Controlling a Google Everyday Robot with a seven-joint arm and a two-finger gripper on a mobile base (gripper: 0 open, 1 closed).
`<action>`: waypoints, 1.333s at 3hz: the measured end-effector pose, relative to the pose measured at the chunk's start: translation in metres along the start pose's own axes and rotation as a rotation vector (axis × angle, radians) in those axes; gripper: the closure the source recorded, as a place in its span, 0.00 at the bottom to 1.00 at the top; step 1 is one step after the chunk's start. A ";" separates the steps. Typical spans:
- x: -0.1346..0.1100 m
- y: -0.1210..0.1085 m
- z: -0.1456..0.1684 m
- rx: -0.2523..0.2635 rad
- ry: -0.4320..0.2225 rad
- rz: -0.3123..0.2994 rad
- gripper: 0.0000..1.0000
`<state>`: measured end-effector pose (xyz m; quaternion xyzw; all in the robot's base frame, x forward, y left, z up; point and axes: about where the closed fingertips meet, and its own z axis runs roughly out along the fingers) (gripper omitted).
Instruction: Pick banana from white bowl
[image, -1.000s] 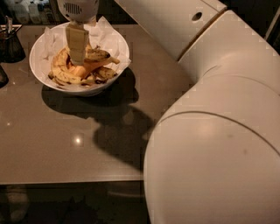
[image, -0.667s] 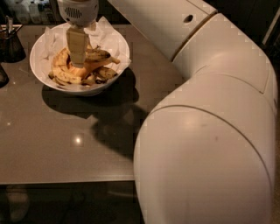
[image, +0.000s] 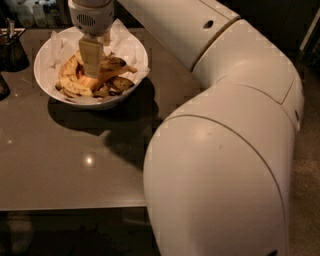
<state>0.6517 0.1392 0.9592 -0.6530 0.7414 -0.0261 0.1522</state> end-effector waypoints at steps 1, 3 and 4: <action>0.001 0.000 0.006 -0.012 0.003 0.004 0.44; 0.001 0.001 0.011 -0.022 0.010 0.002 0.42; 0.001 0.001 0.015 -0.025 0.014 -0.006 0.61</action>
Offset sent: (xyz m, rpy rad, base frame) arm -0.0115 -0.0155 -0.0126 -0.0538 0.0793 -0.0104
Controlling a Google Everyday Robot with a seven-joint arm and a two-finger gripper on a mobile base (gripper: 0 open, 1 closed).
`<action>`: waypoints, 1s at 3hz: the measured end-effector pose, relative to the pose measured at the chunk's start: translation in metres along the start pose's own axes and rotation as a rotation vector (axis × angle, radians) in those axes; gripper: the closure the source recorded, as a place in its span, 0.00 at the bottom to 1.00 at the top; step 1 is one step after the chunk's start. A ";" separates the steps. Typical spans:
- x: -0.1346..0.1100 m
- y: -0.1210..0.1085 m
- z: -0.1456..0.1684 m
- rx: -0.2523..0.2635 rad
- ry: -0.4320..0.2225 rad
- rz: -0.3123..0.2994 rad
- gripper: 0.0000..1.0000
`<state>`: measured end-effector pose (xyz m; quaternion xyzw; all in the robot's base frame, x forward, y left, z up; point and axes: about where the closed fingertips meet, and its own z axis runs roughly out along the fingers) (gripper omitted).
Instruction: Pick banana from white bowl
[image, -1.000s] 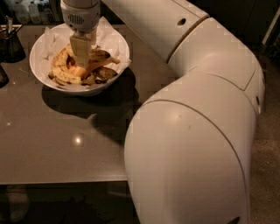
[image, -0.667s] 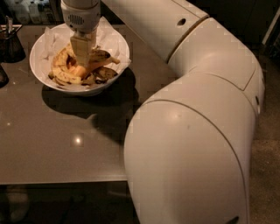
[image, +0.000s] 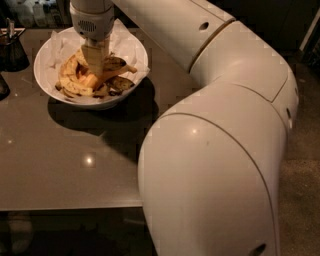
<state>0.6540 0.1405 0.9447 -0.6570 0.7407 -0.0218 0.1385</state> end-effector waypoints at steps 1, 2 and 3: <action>0.002 0.000 -0.001 0.017 0.003 -0.005 0.85; 0.002 0.000 -0.001 0.017 0.003 -0.005 1.00; 0.000 -0.001 -0.010 0.044 -0.030 -0.014 1.00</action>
Offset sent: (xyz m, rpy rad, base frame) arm -0.0002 -0.0012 0.0004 -0.0039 -0.0140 0.0006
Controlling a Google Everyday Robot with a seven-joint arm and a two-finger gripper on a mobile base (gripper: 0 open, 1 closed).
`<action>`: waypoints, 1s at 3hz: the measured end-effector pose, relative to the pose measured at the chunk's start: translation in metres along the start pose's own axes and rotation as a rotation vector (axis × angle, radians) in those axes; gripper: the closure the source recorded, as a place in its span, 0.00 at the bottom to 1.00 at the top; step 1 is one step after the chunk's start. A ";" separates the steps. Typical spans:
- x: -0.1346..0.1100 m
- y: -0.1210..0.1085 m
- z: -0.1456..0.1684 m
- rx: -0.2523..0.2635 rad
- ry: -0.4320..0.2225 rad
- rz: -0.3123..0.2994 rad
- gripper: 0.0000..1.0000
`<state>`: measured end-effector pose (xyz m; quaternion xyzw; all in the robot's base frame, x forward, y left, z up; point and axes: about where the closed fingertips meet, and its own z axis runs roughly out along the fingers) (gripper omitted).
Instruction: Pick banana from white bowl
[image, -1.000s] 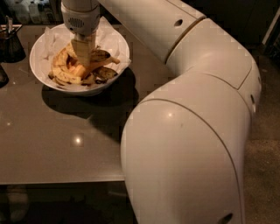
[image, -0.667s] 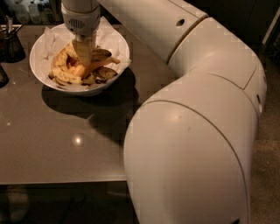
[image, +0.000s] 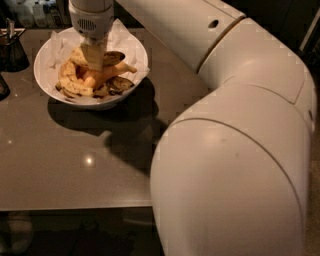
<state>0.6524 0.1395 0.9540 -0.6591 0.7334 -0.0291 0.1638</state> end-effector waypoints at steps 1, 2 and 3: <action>0.006 0.010 -0.035 0.046 -0.127 -0.039 1.00; 0.023 0.021 -0.063 0.056 -0.276 -0.092 1.00; 0.035 0.021 -0.067 0.052 -0.297 -0.093 1.00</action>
Offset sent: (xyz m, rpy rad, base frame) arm -0.0703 -0.0663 0.0774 0.4011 -0.1469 0.2685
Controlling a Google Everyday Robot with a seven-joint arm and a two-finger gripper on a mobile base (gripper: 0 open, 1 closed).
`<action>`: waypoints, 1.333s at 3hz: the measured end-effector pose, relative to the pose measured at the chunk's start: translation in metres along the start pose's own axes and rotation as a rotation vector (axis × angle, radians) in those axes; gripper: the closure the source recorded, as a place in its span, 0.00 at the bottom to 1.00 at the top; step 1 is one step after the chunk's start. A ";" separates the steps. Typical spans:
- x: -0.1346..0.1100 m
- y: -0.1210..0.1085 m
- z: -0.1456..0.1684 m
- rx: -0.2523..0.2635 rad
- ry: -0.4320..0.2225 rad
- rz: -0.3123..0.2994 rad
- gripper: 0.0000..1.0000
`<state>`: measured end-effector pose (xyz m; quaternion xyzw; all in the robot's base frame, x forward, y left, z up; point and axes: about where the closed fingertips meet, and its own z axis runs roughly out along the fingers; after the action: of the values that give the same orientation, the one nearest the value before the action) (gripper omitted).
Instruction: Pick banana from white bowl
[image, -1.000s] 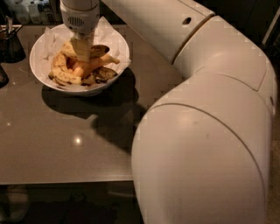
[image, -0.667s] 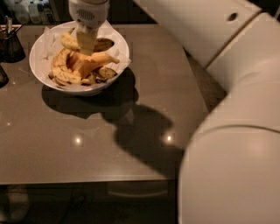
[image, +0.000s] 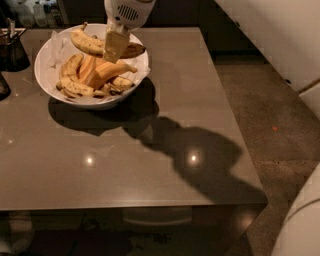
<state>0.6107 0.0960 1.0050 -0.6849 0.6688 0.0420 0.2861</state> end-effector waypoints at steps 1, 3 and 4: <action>-0.002 0.018 -0.010 -0.009 0.016 -0.007 1.00; 0.000 0.055 -0.028 -0.024 0.018 -0.002 1.00; 0.000 0.055 -0.028 -0.024 0.018 -0.002 1.00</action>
Offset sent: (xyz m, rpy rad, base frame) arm -0.1140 -0.0244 0.0051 -0.0189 0.0541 -0.0019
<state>0.5499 0.0871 1.0099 -0.6892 0.6702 0.0436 0.2718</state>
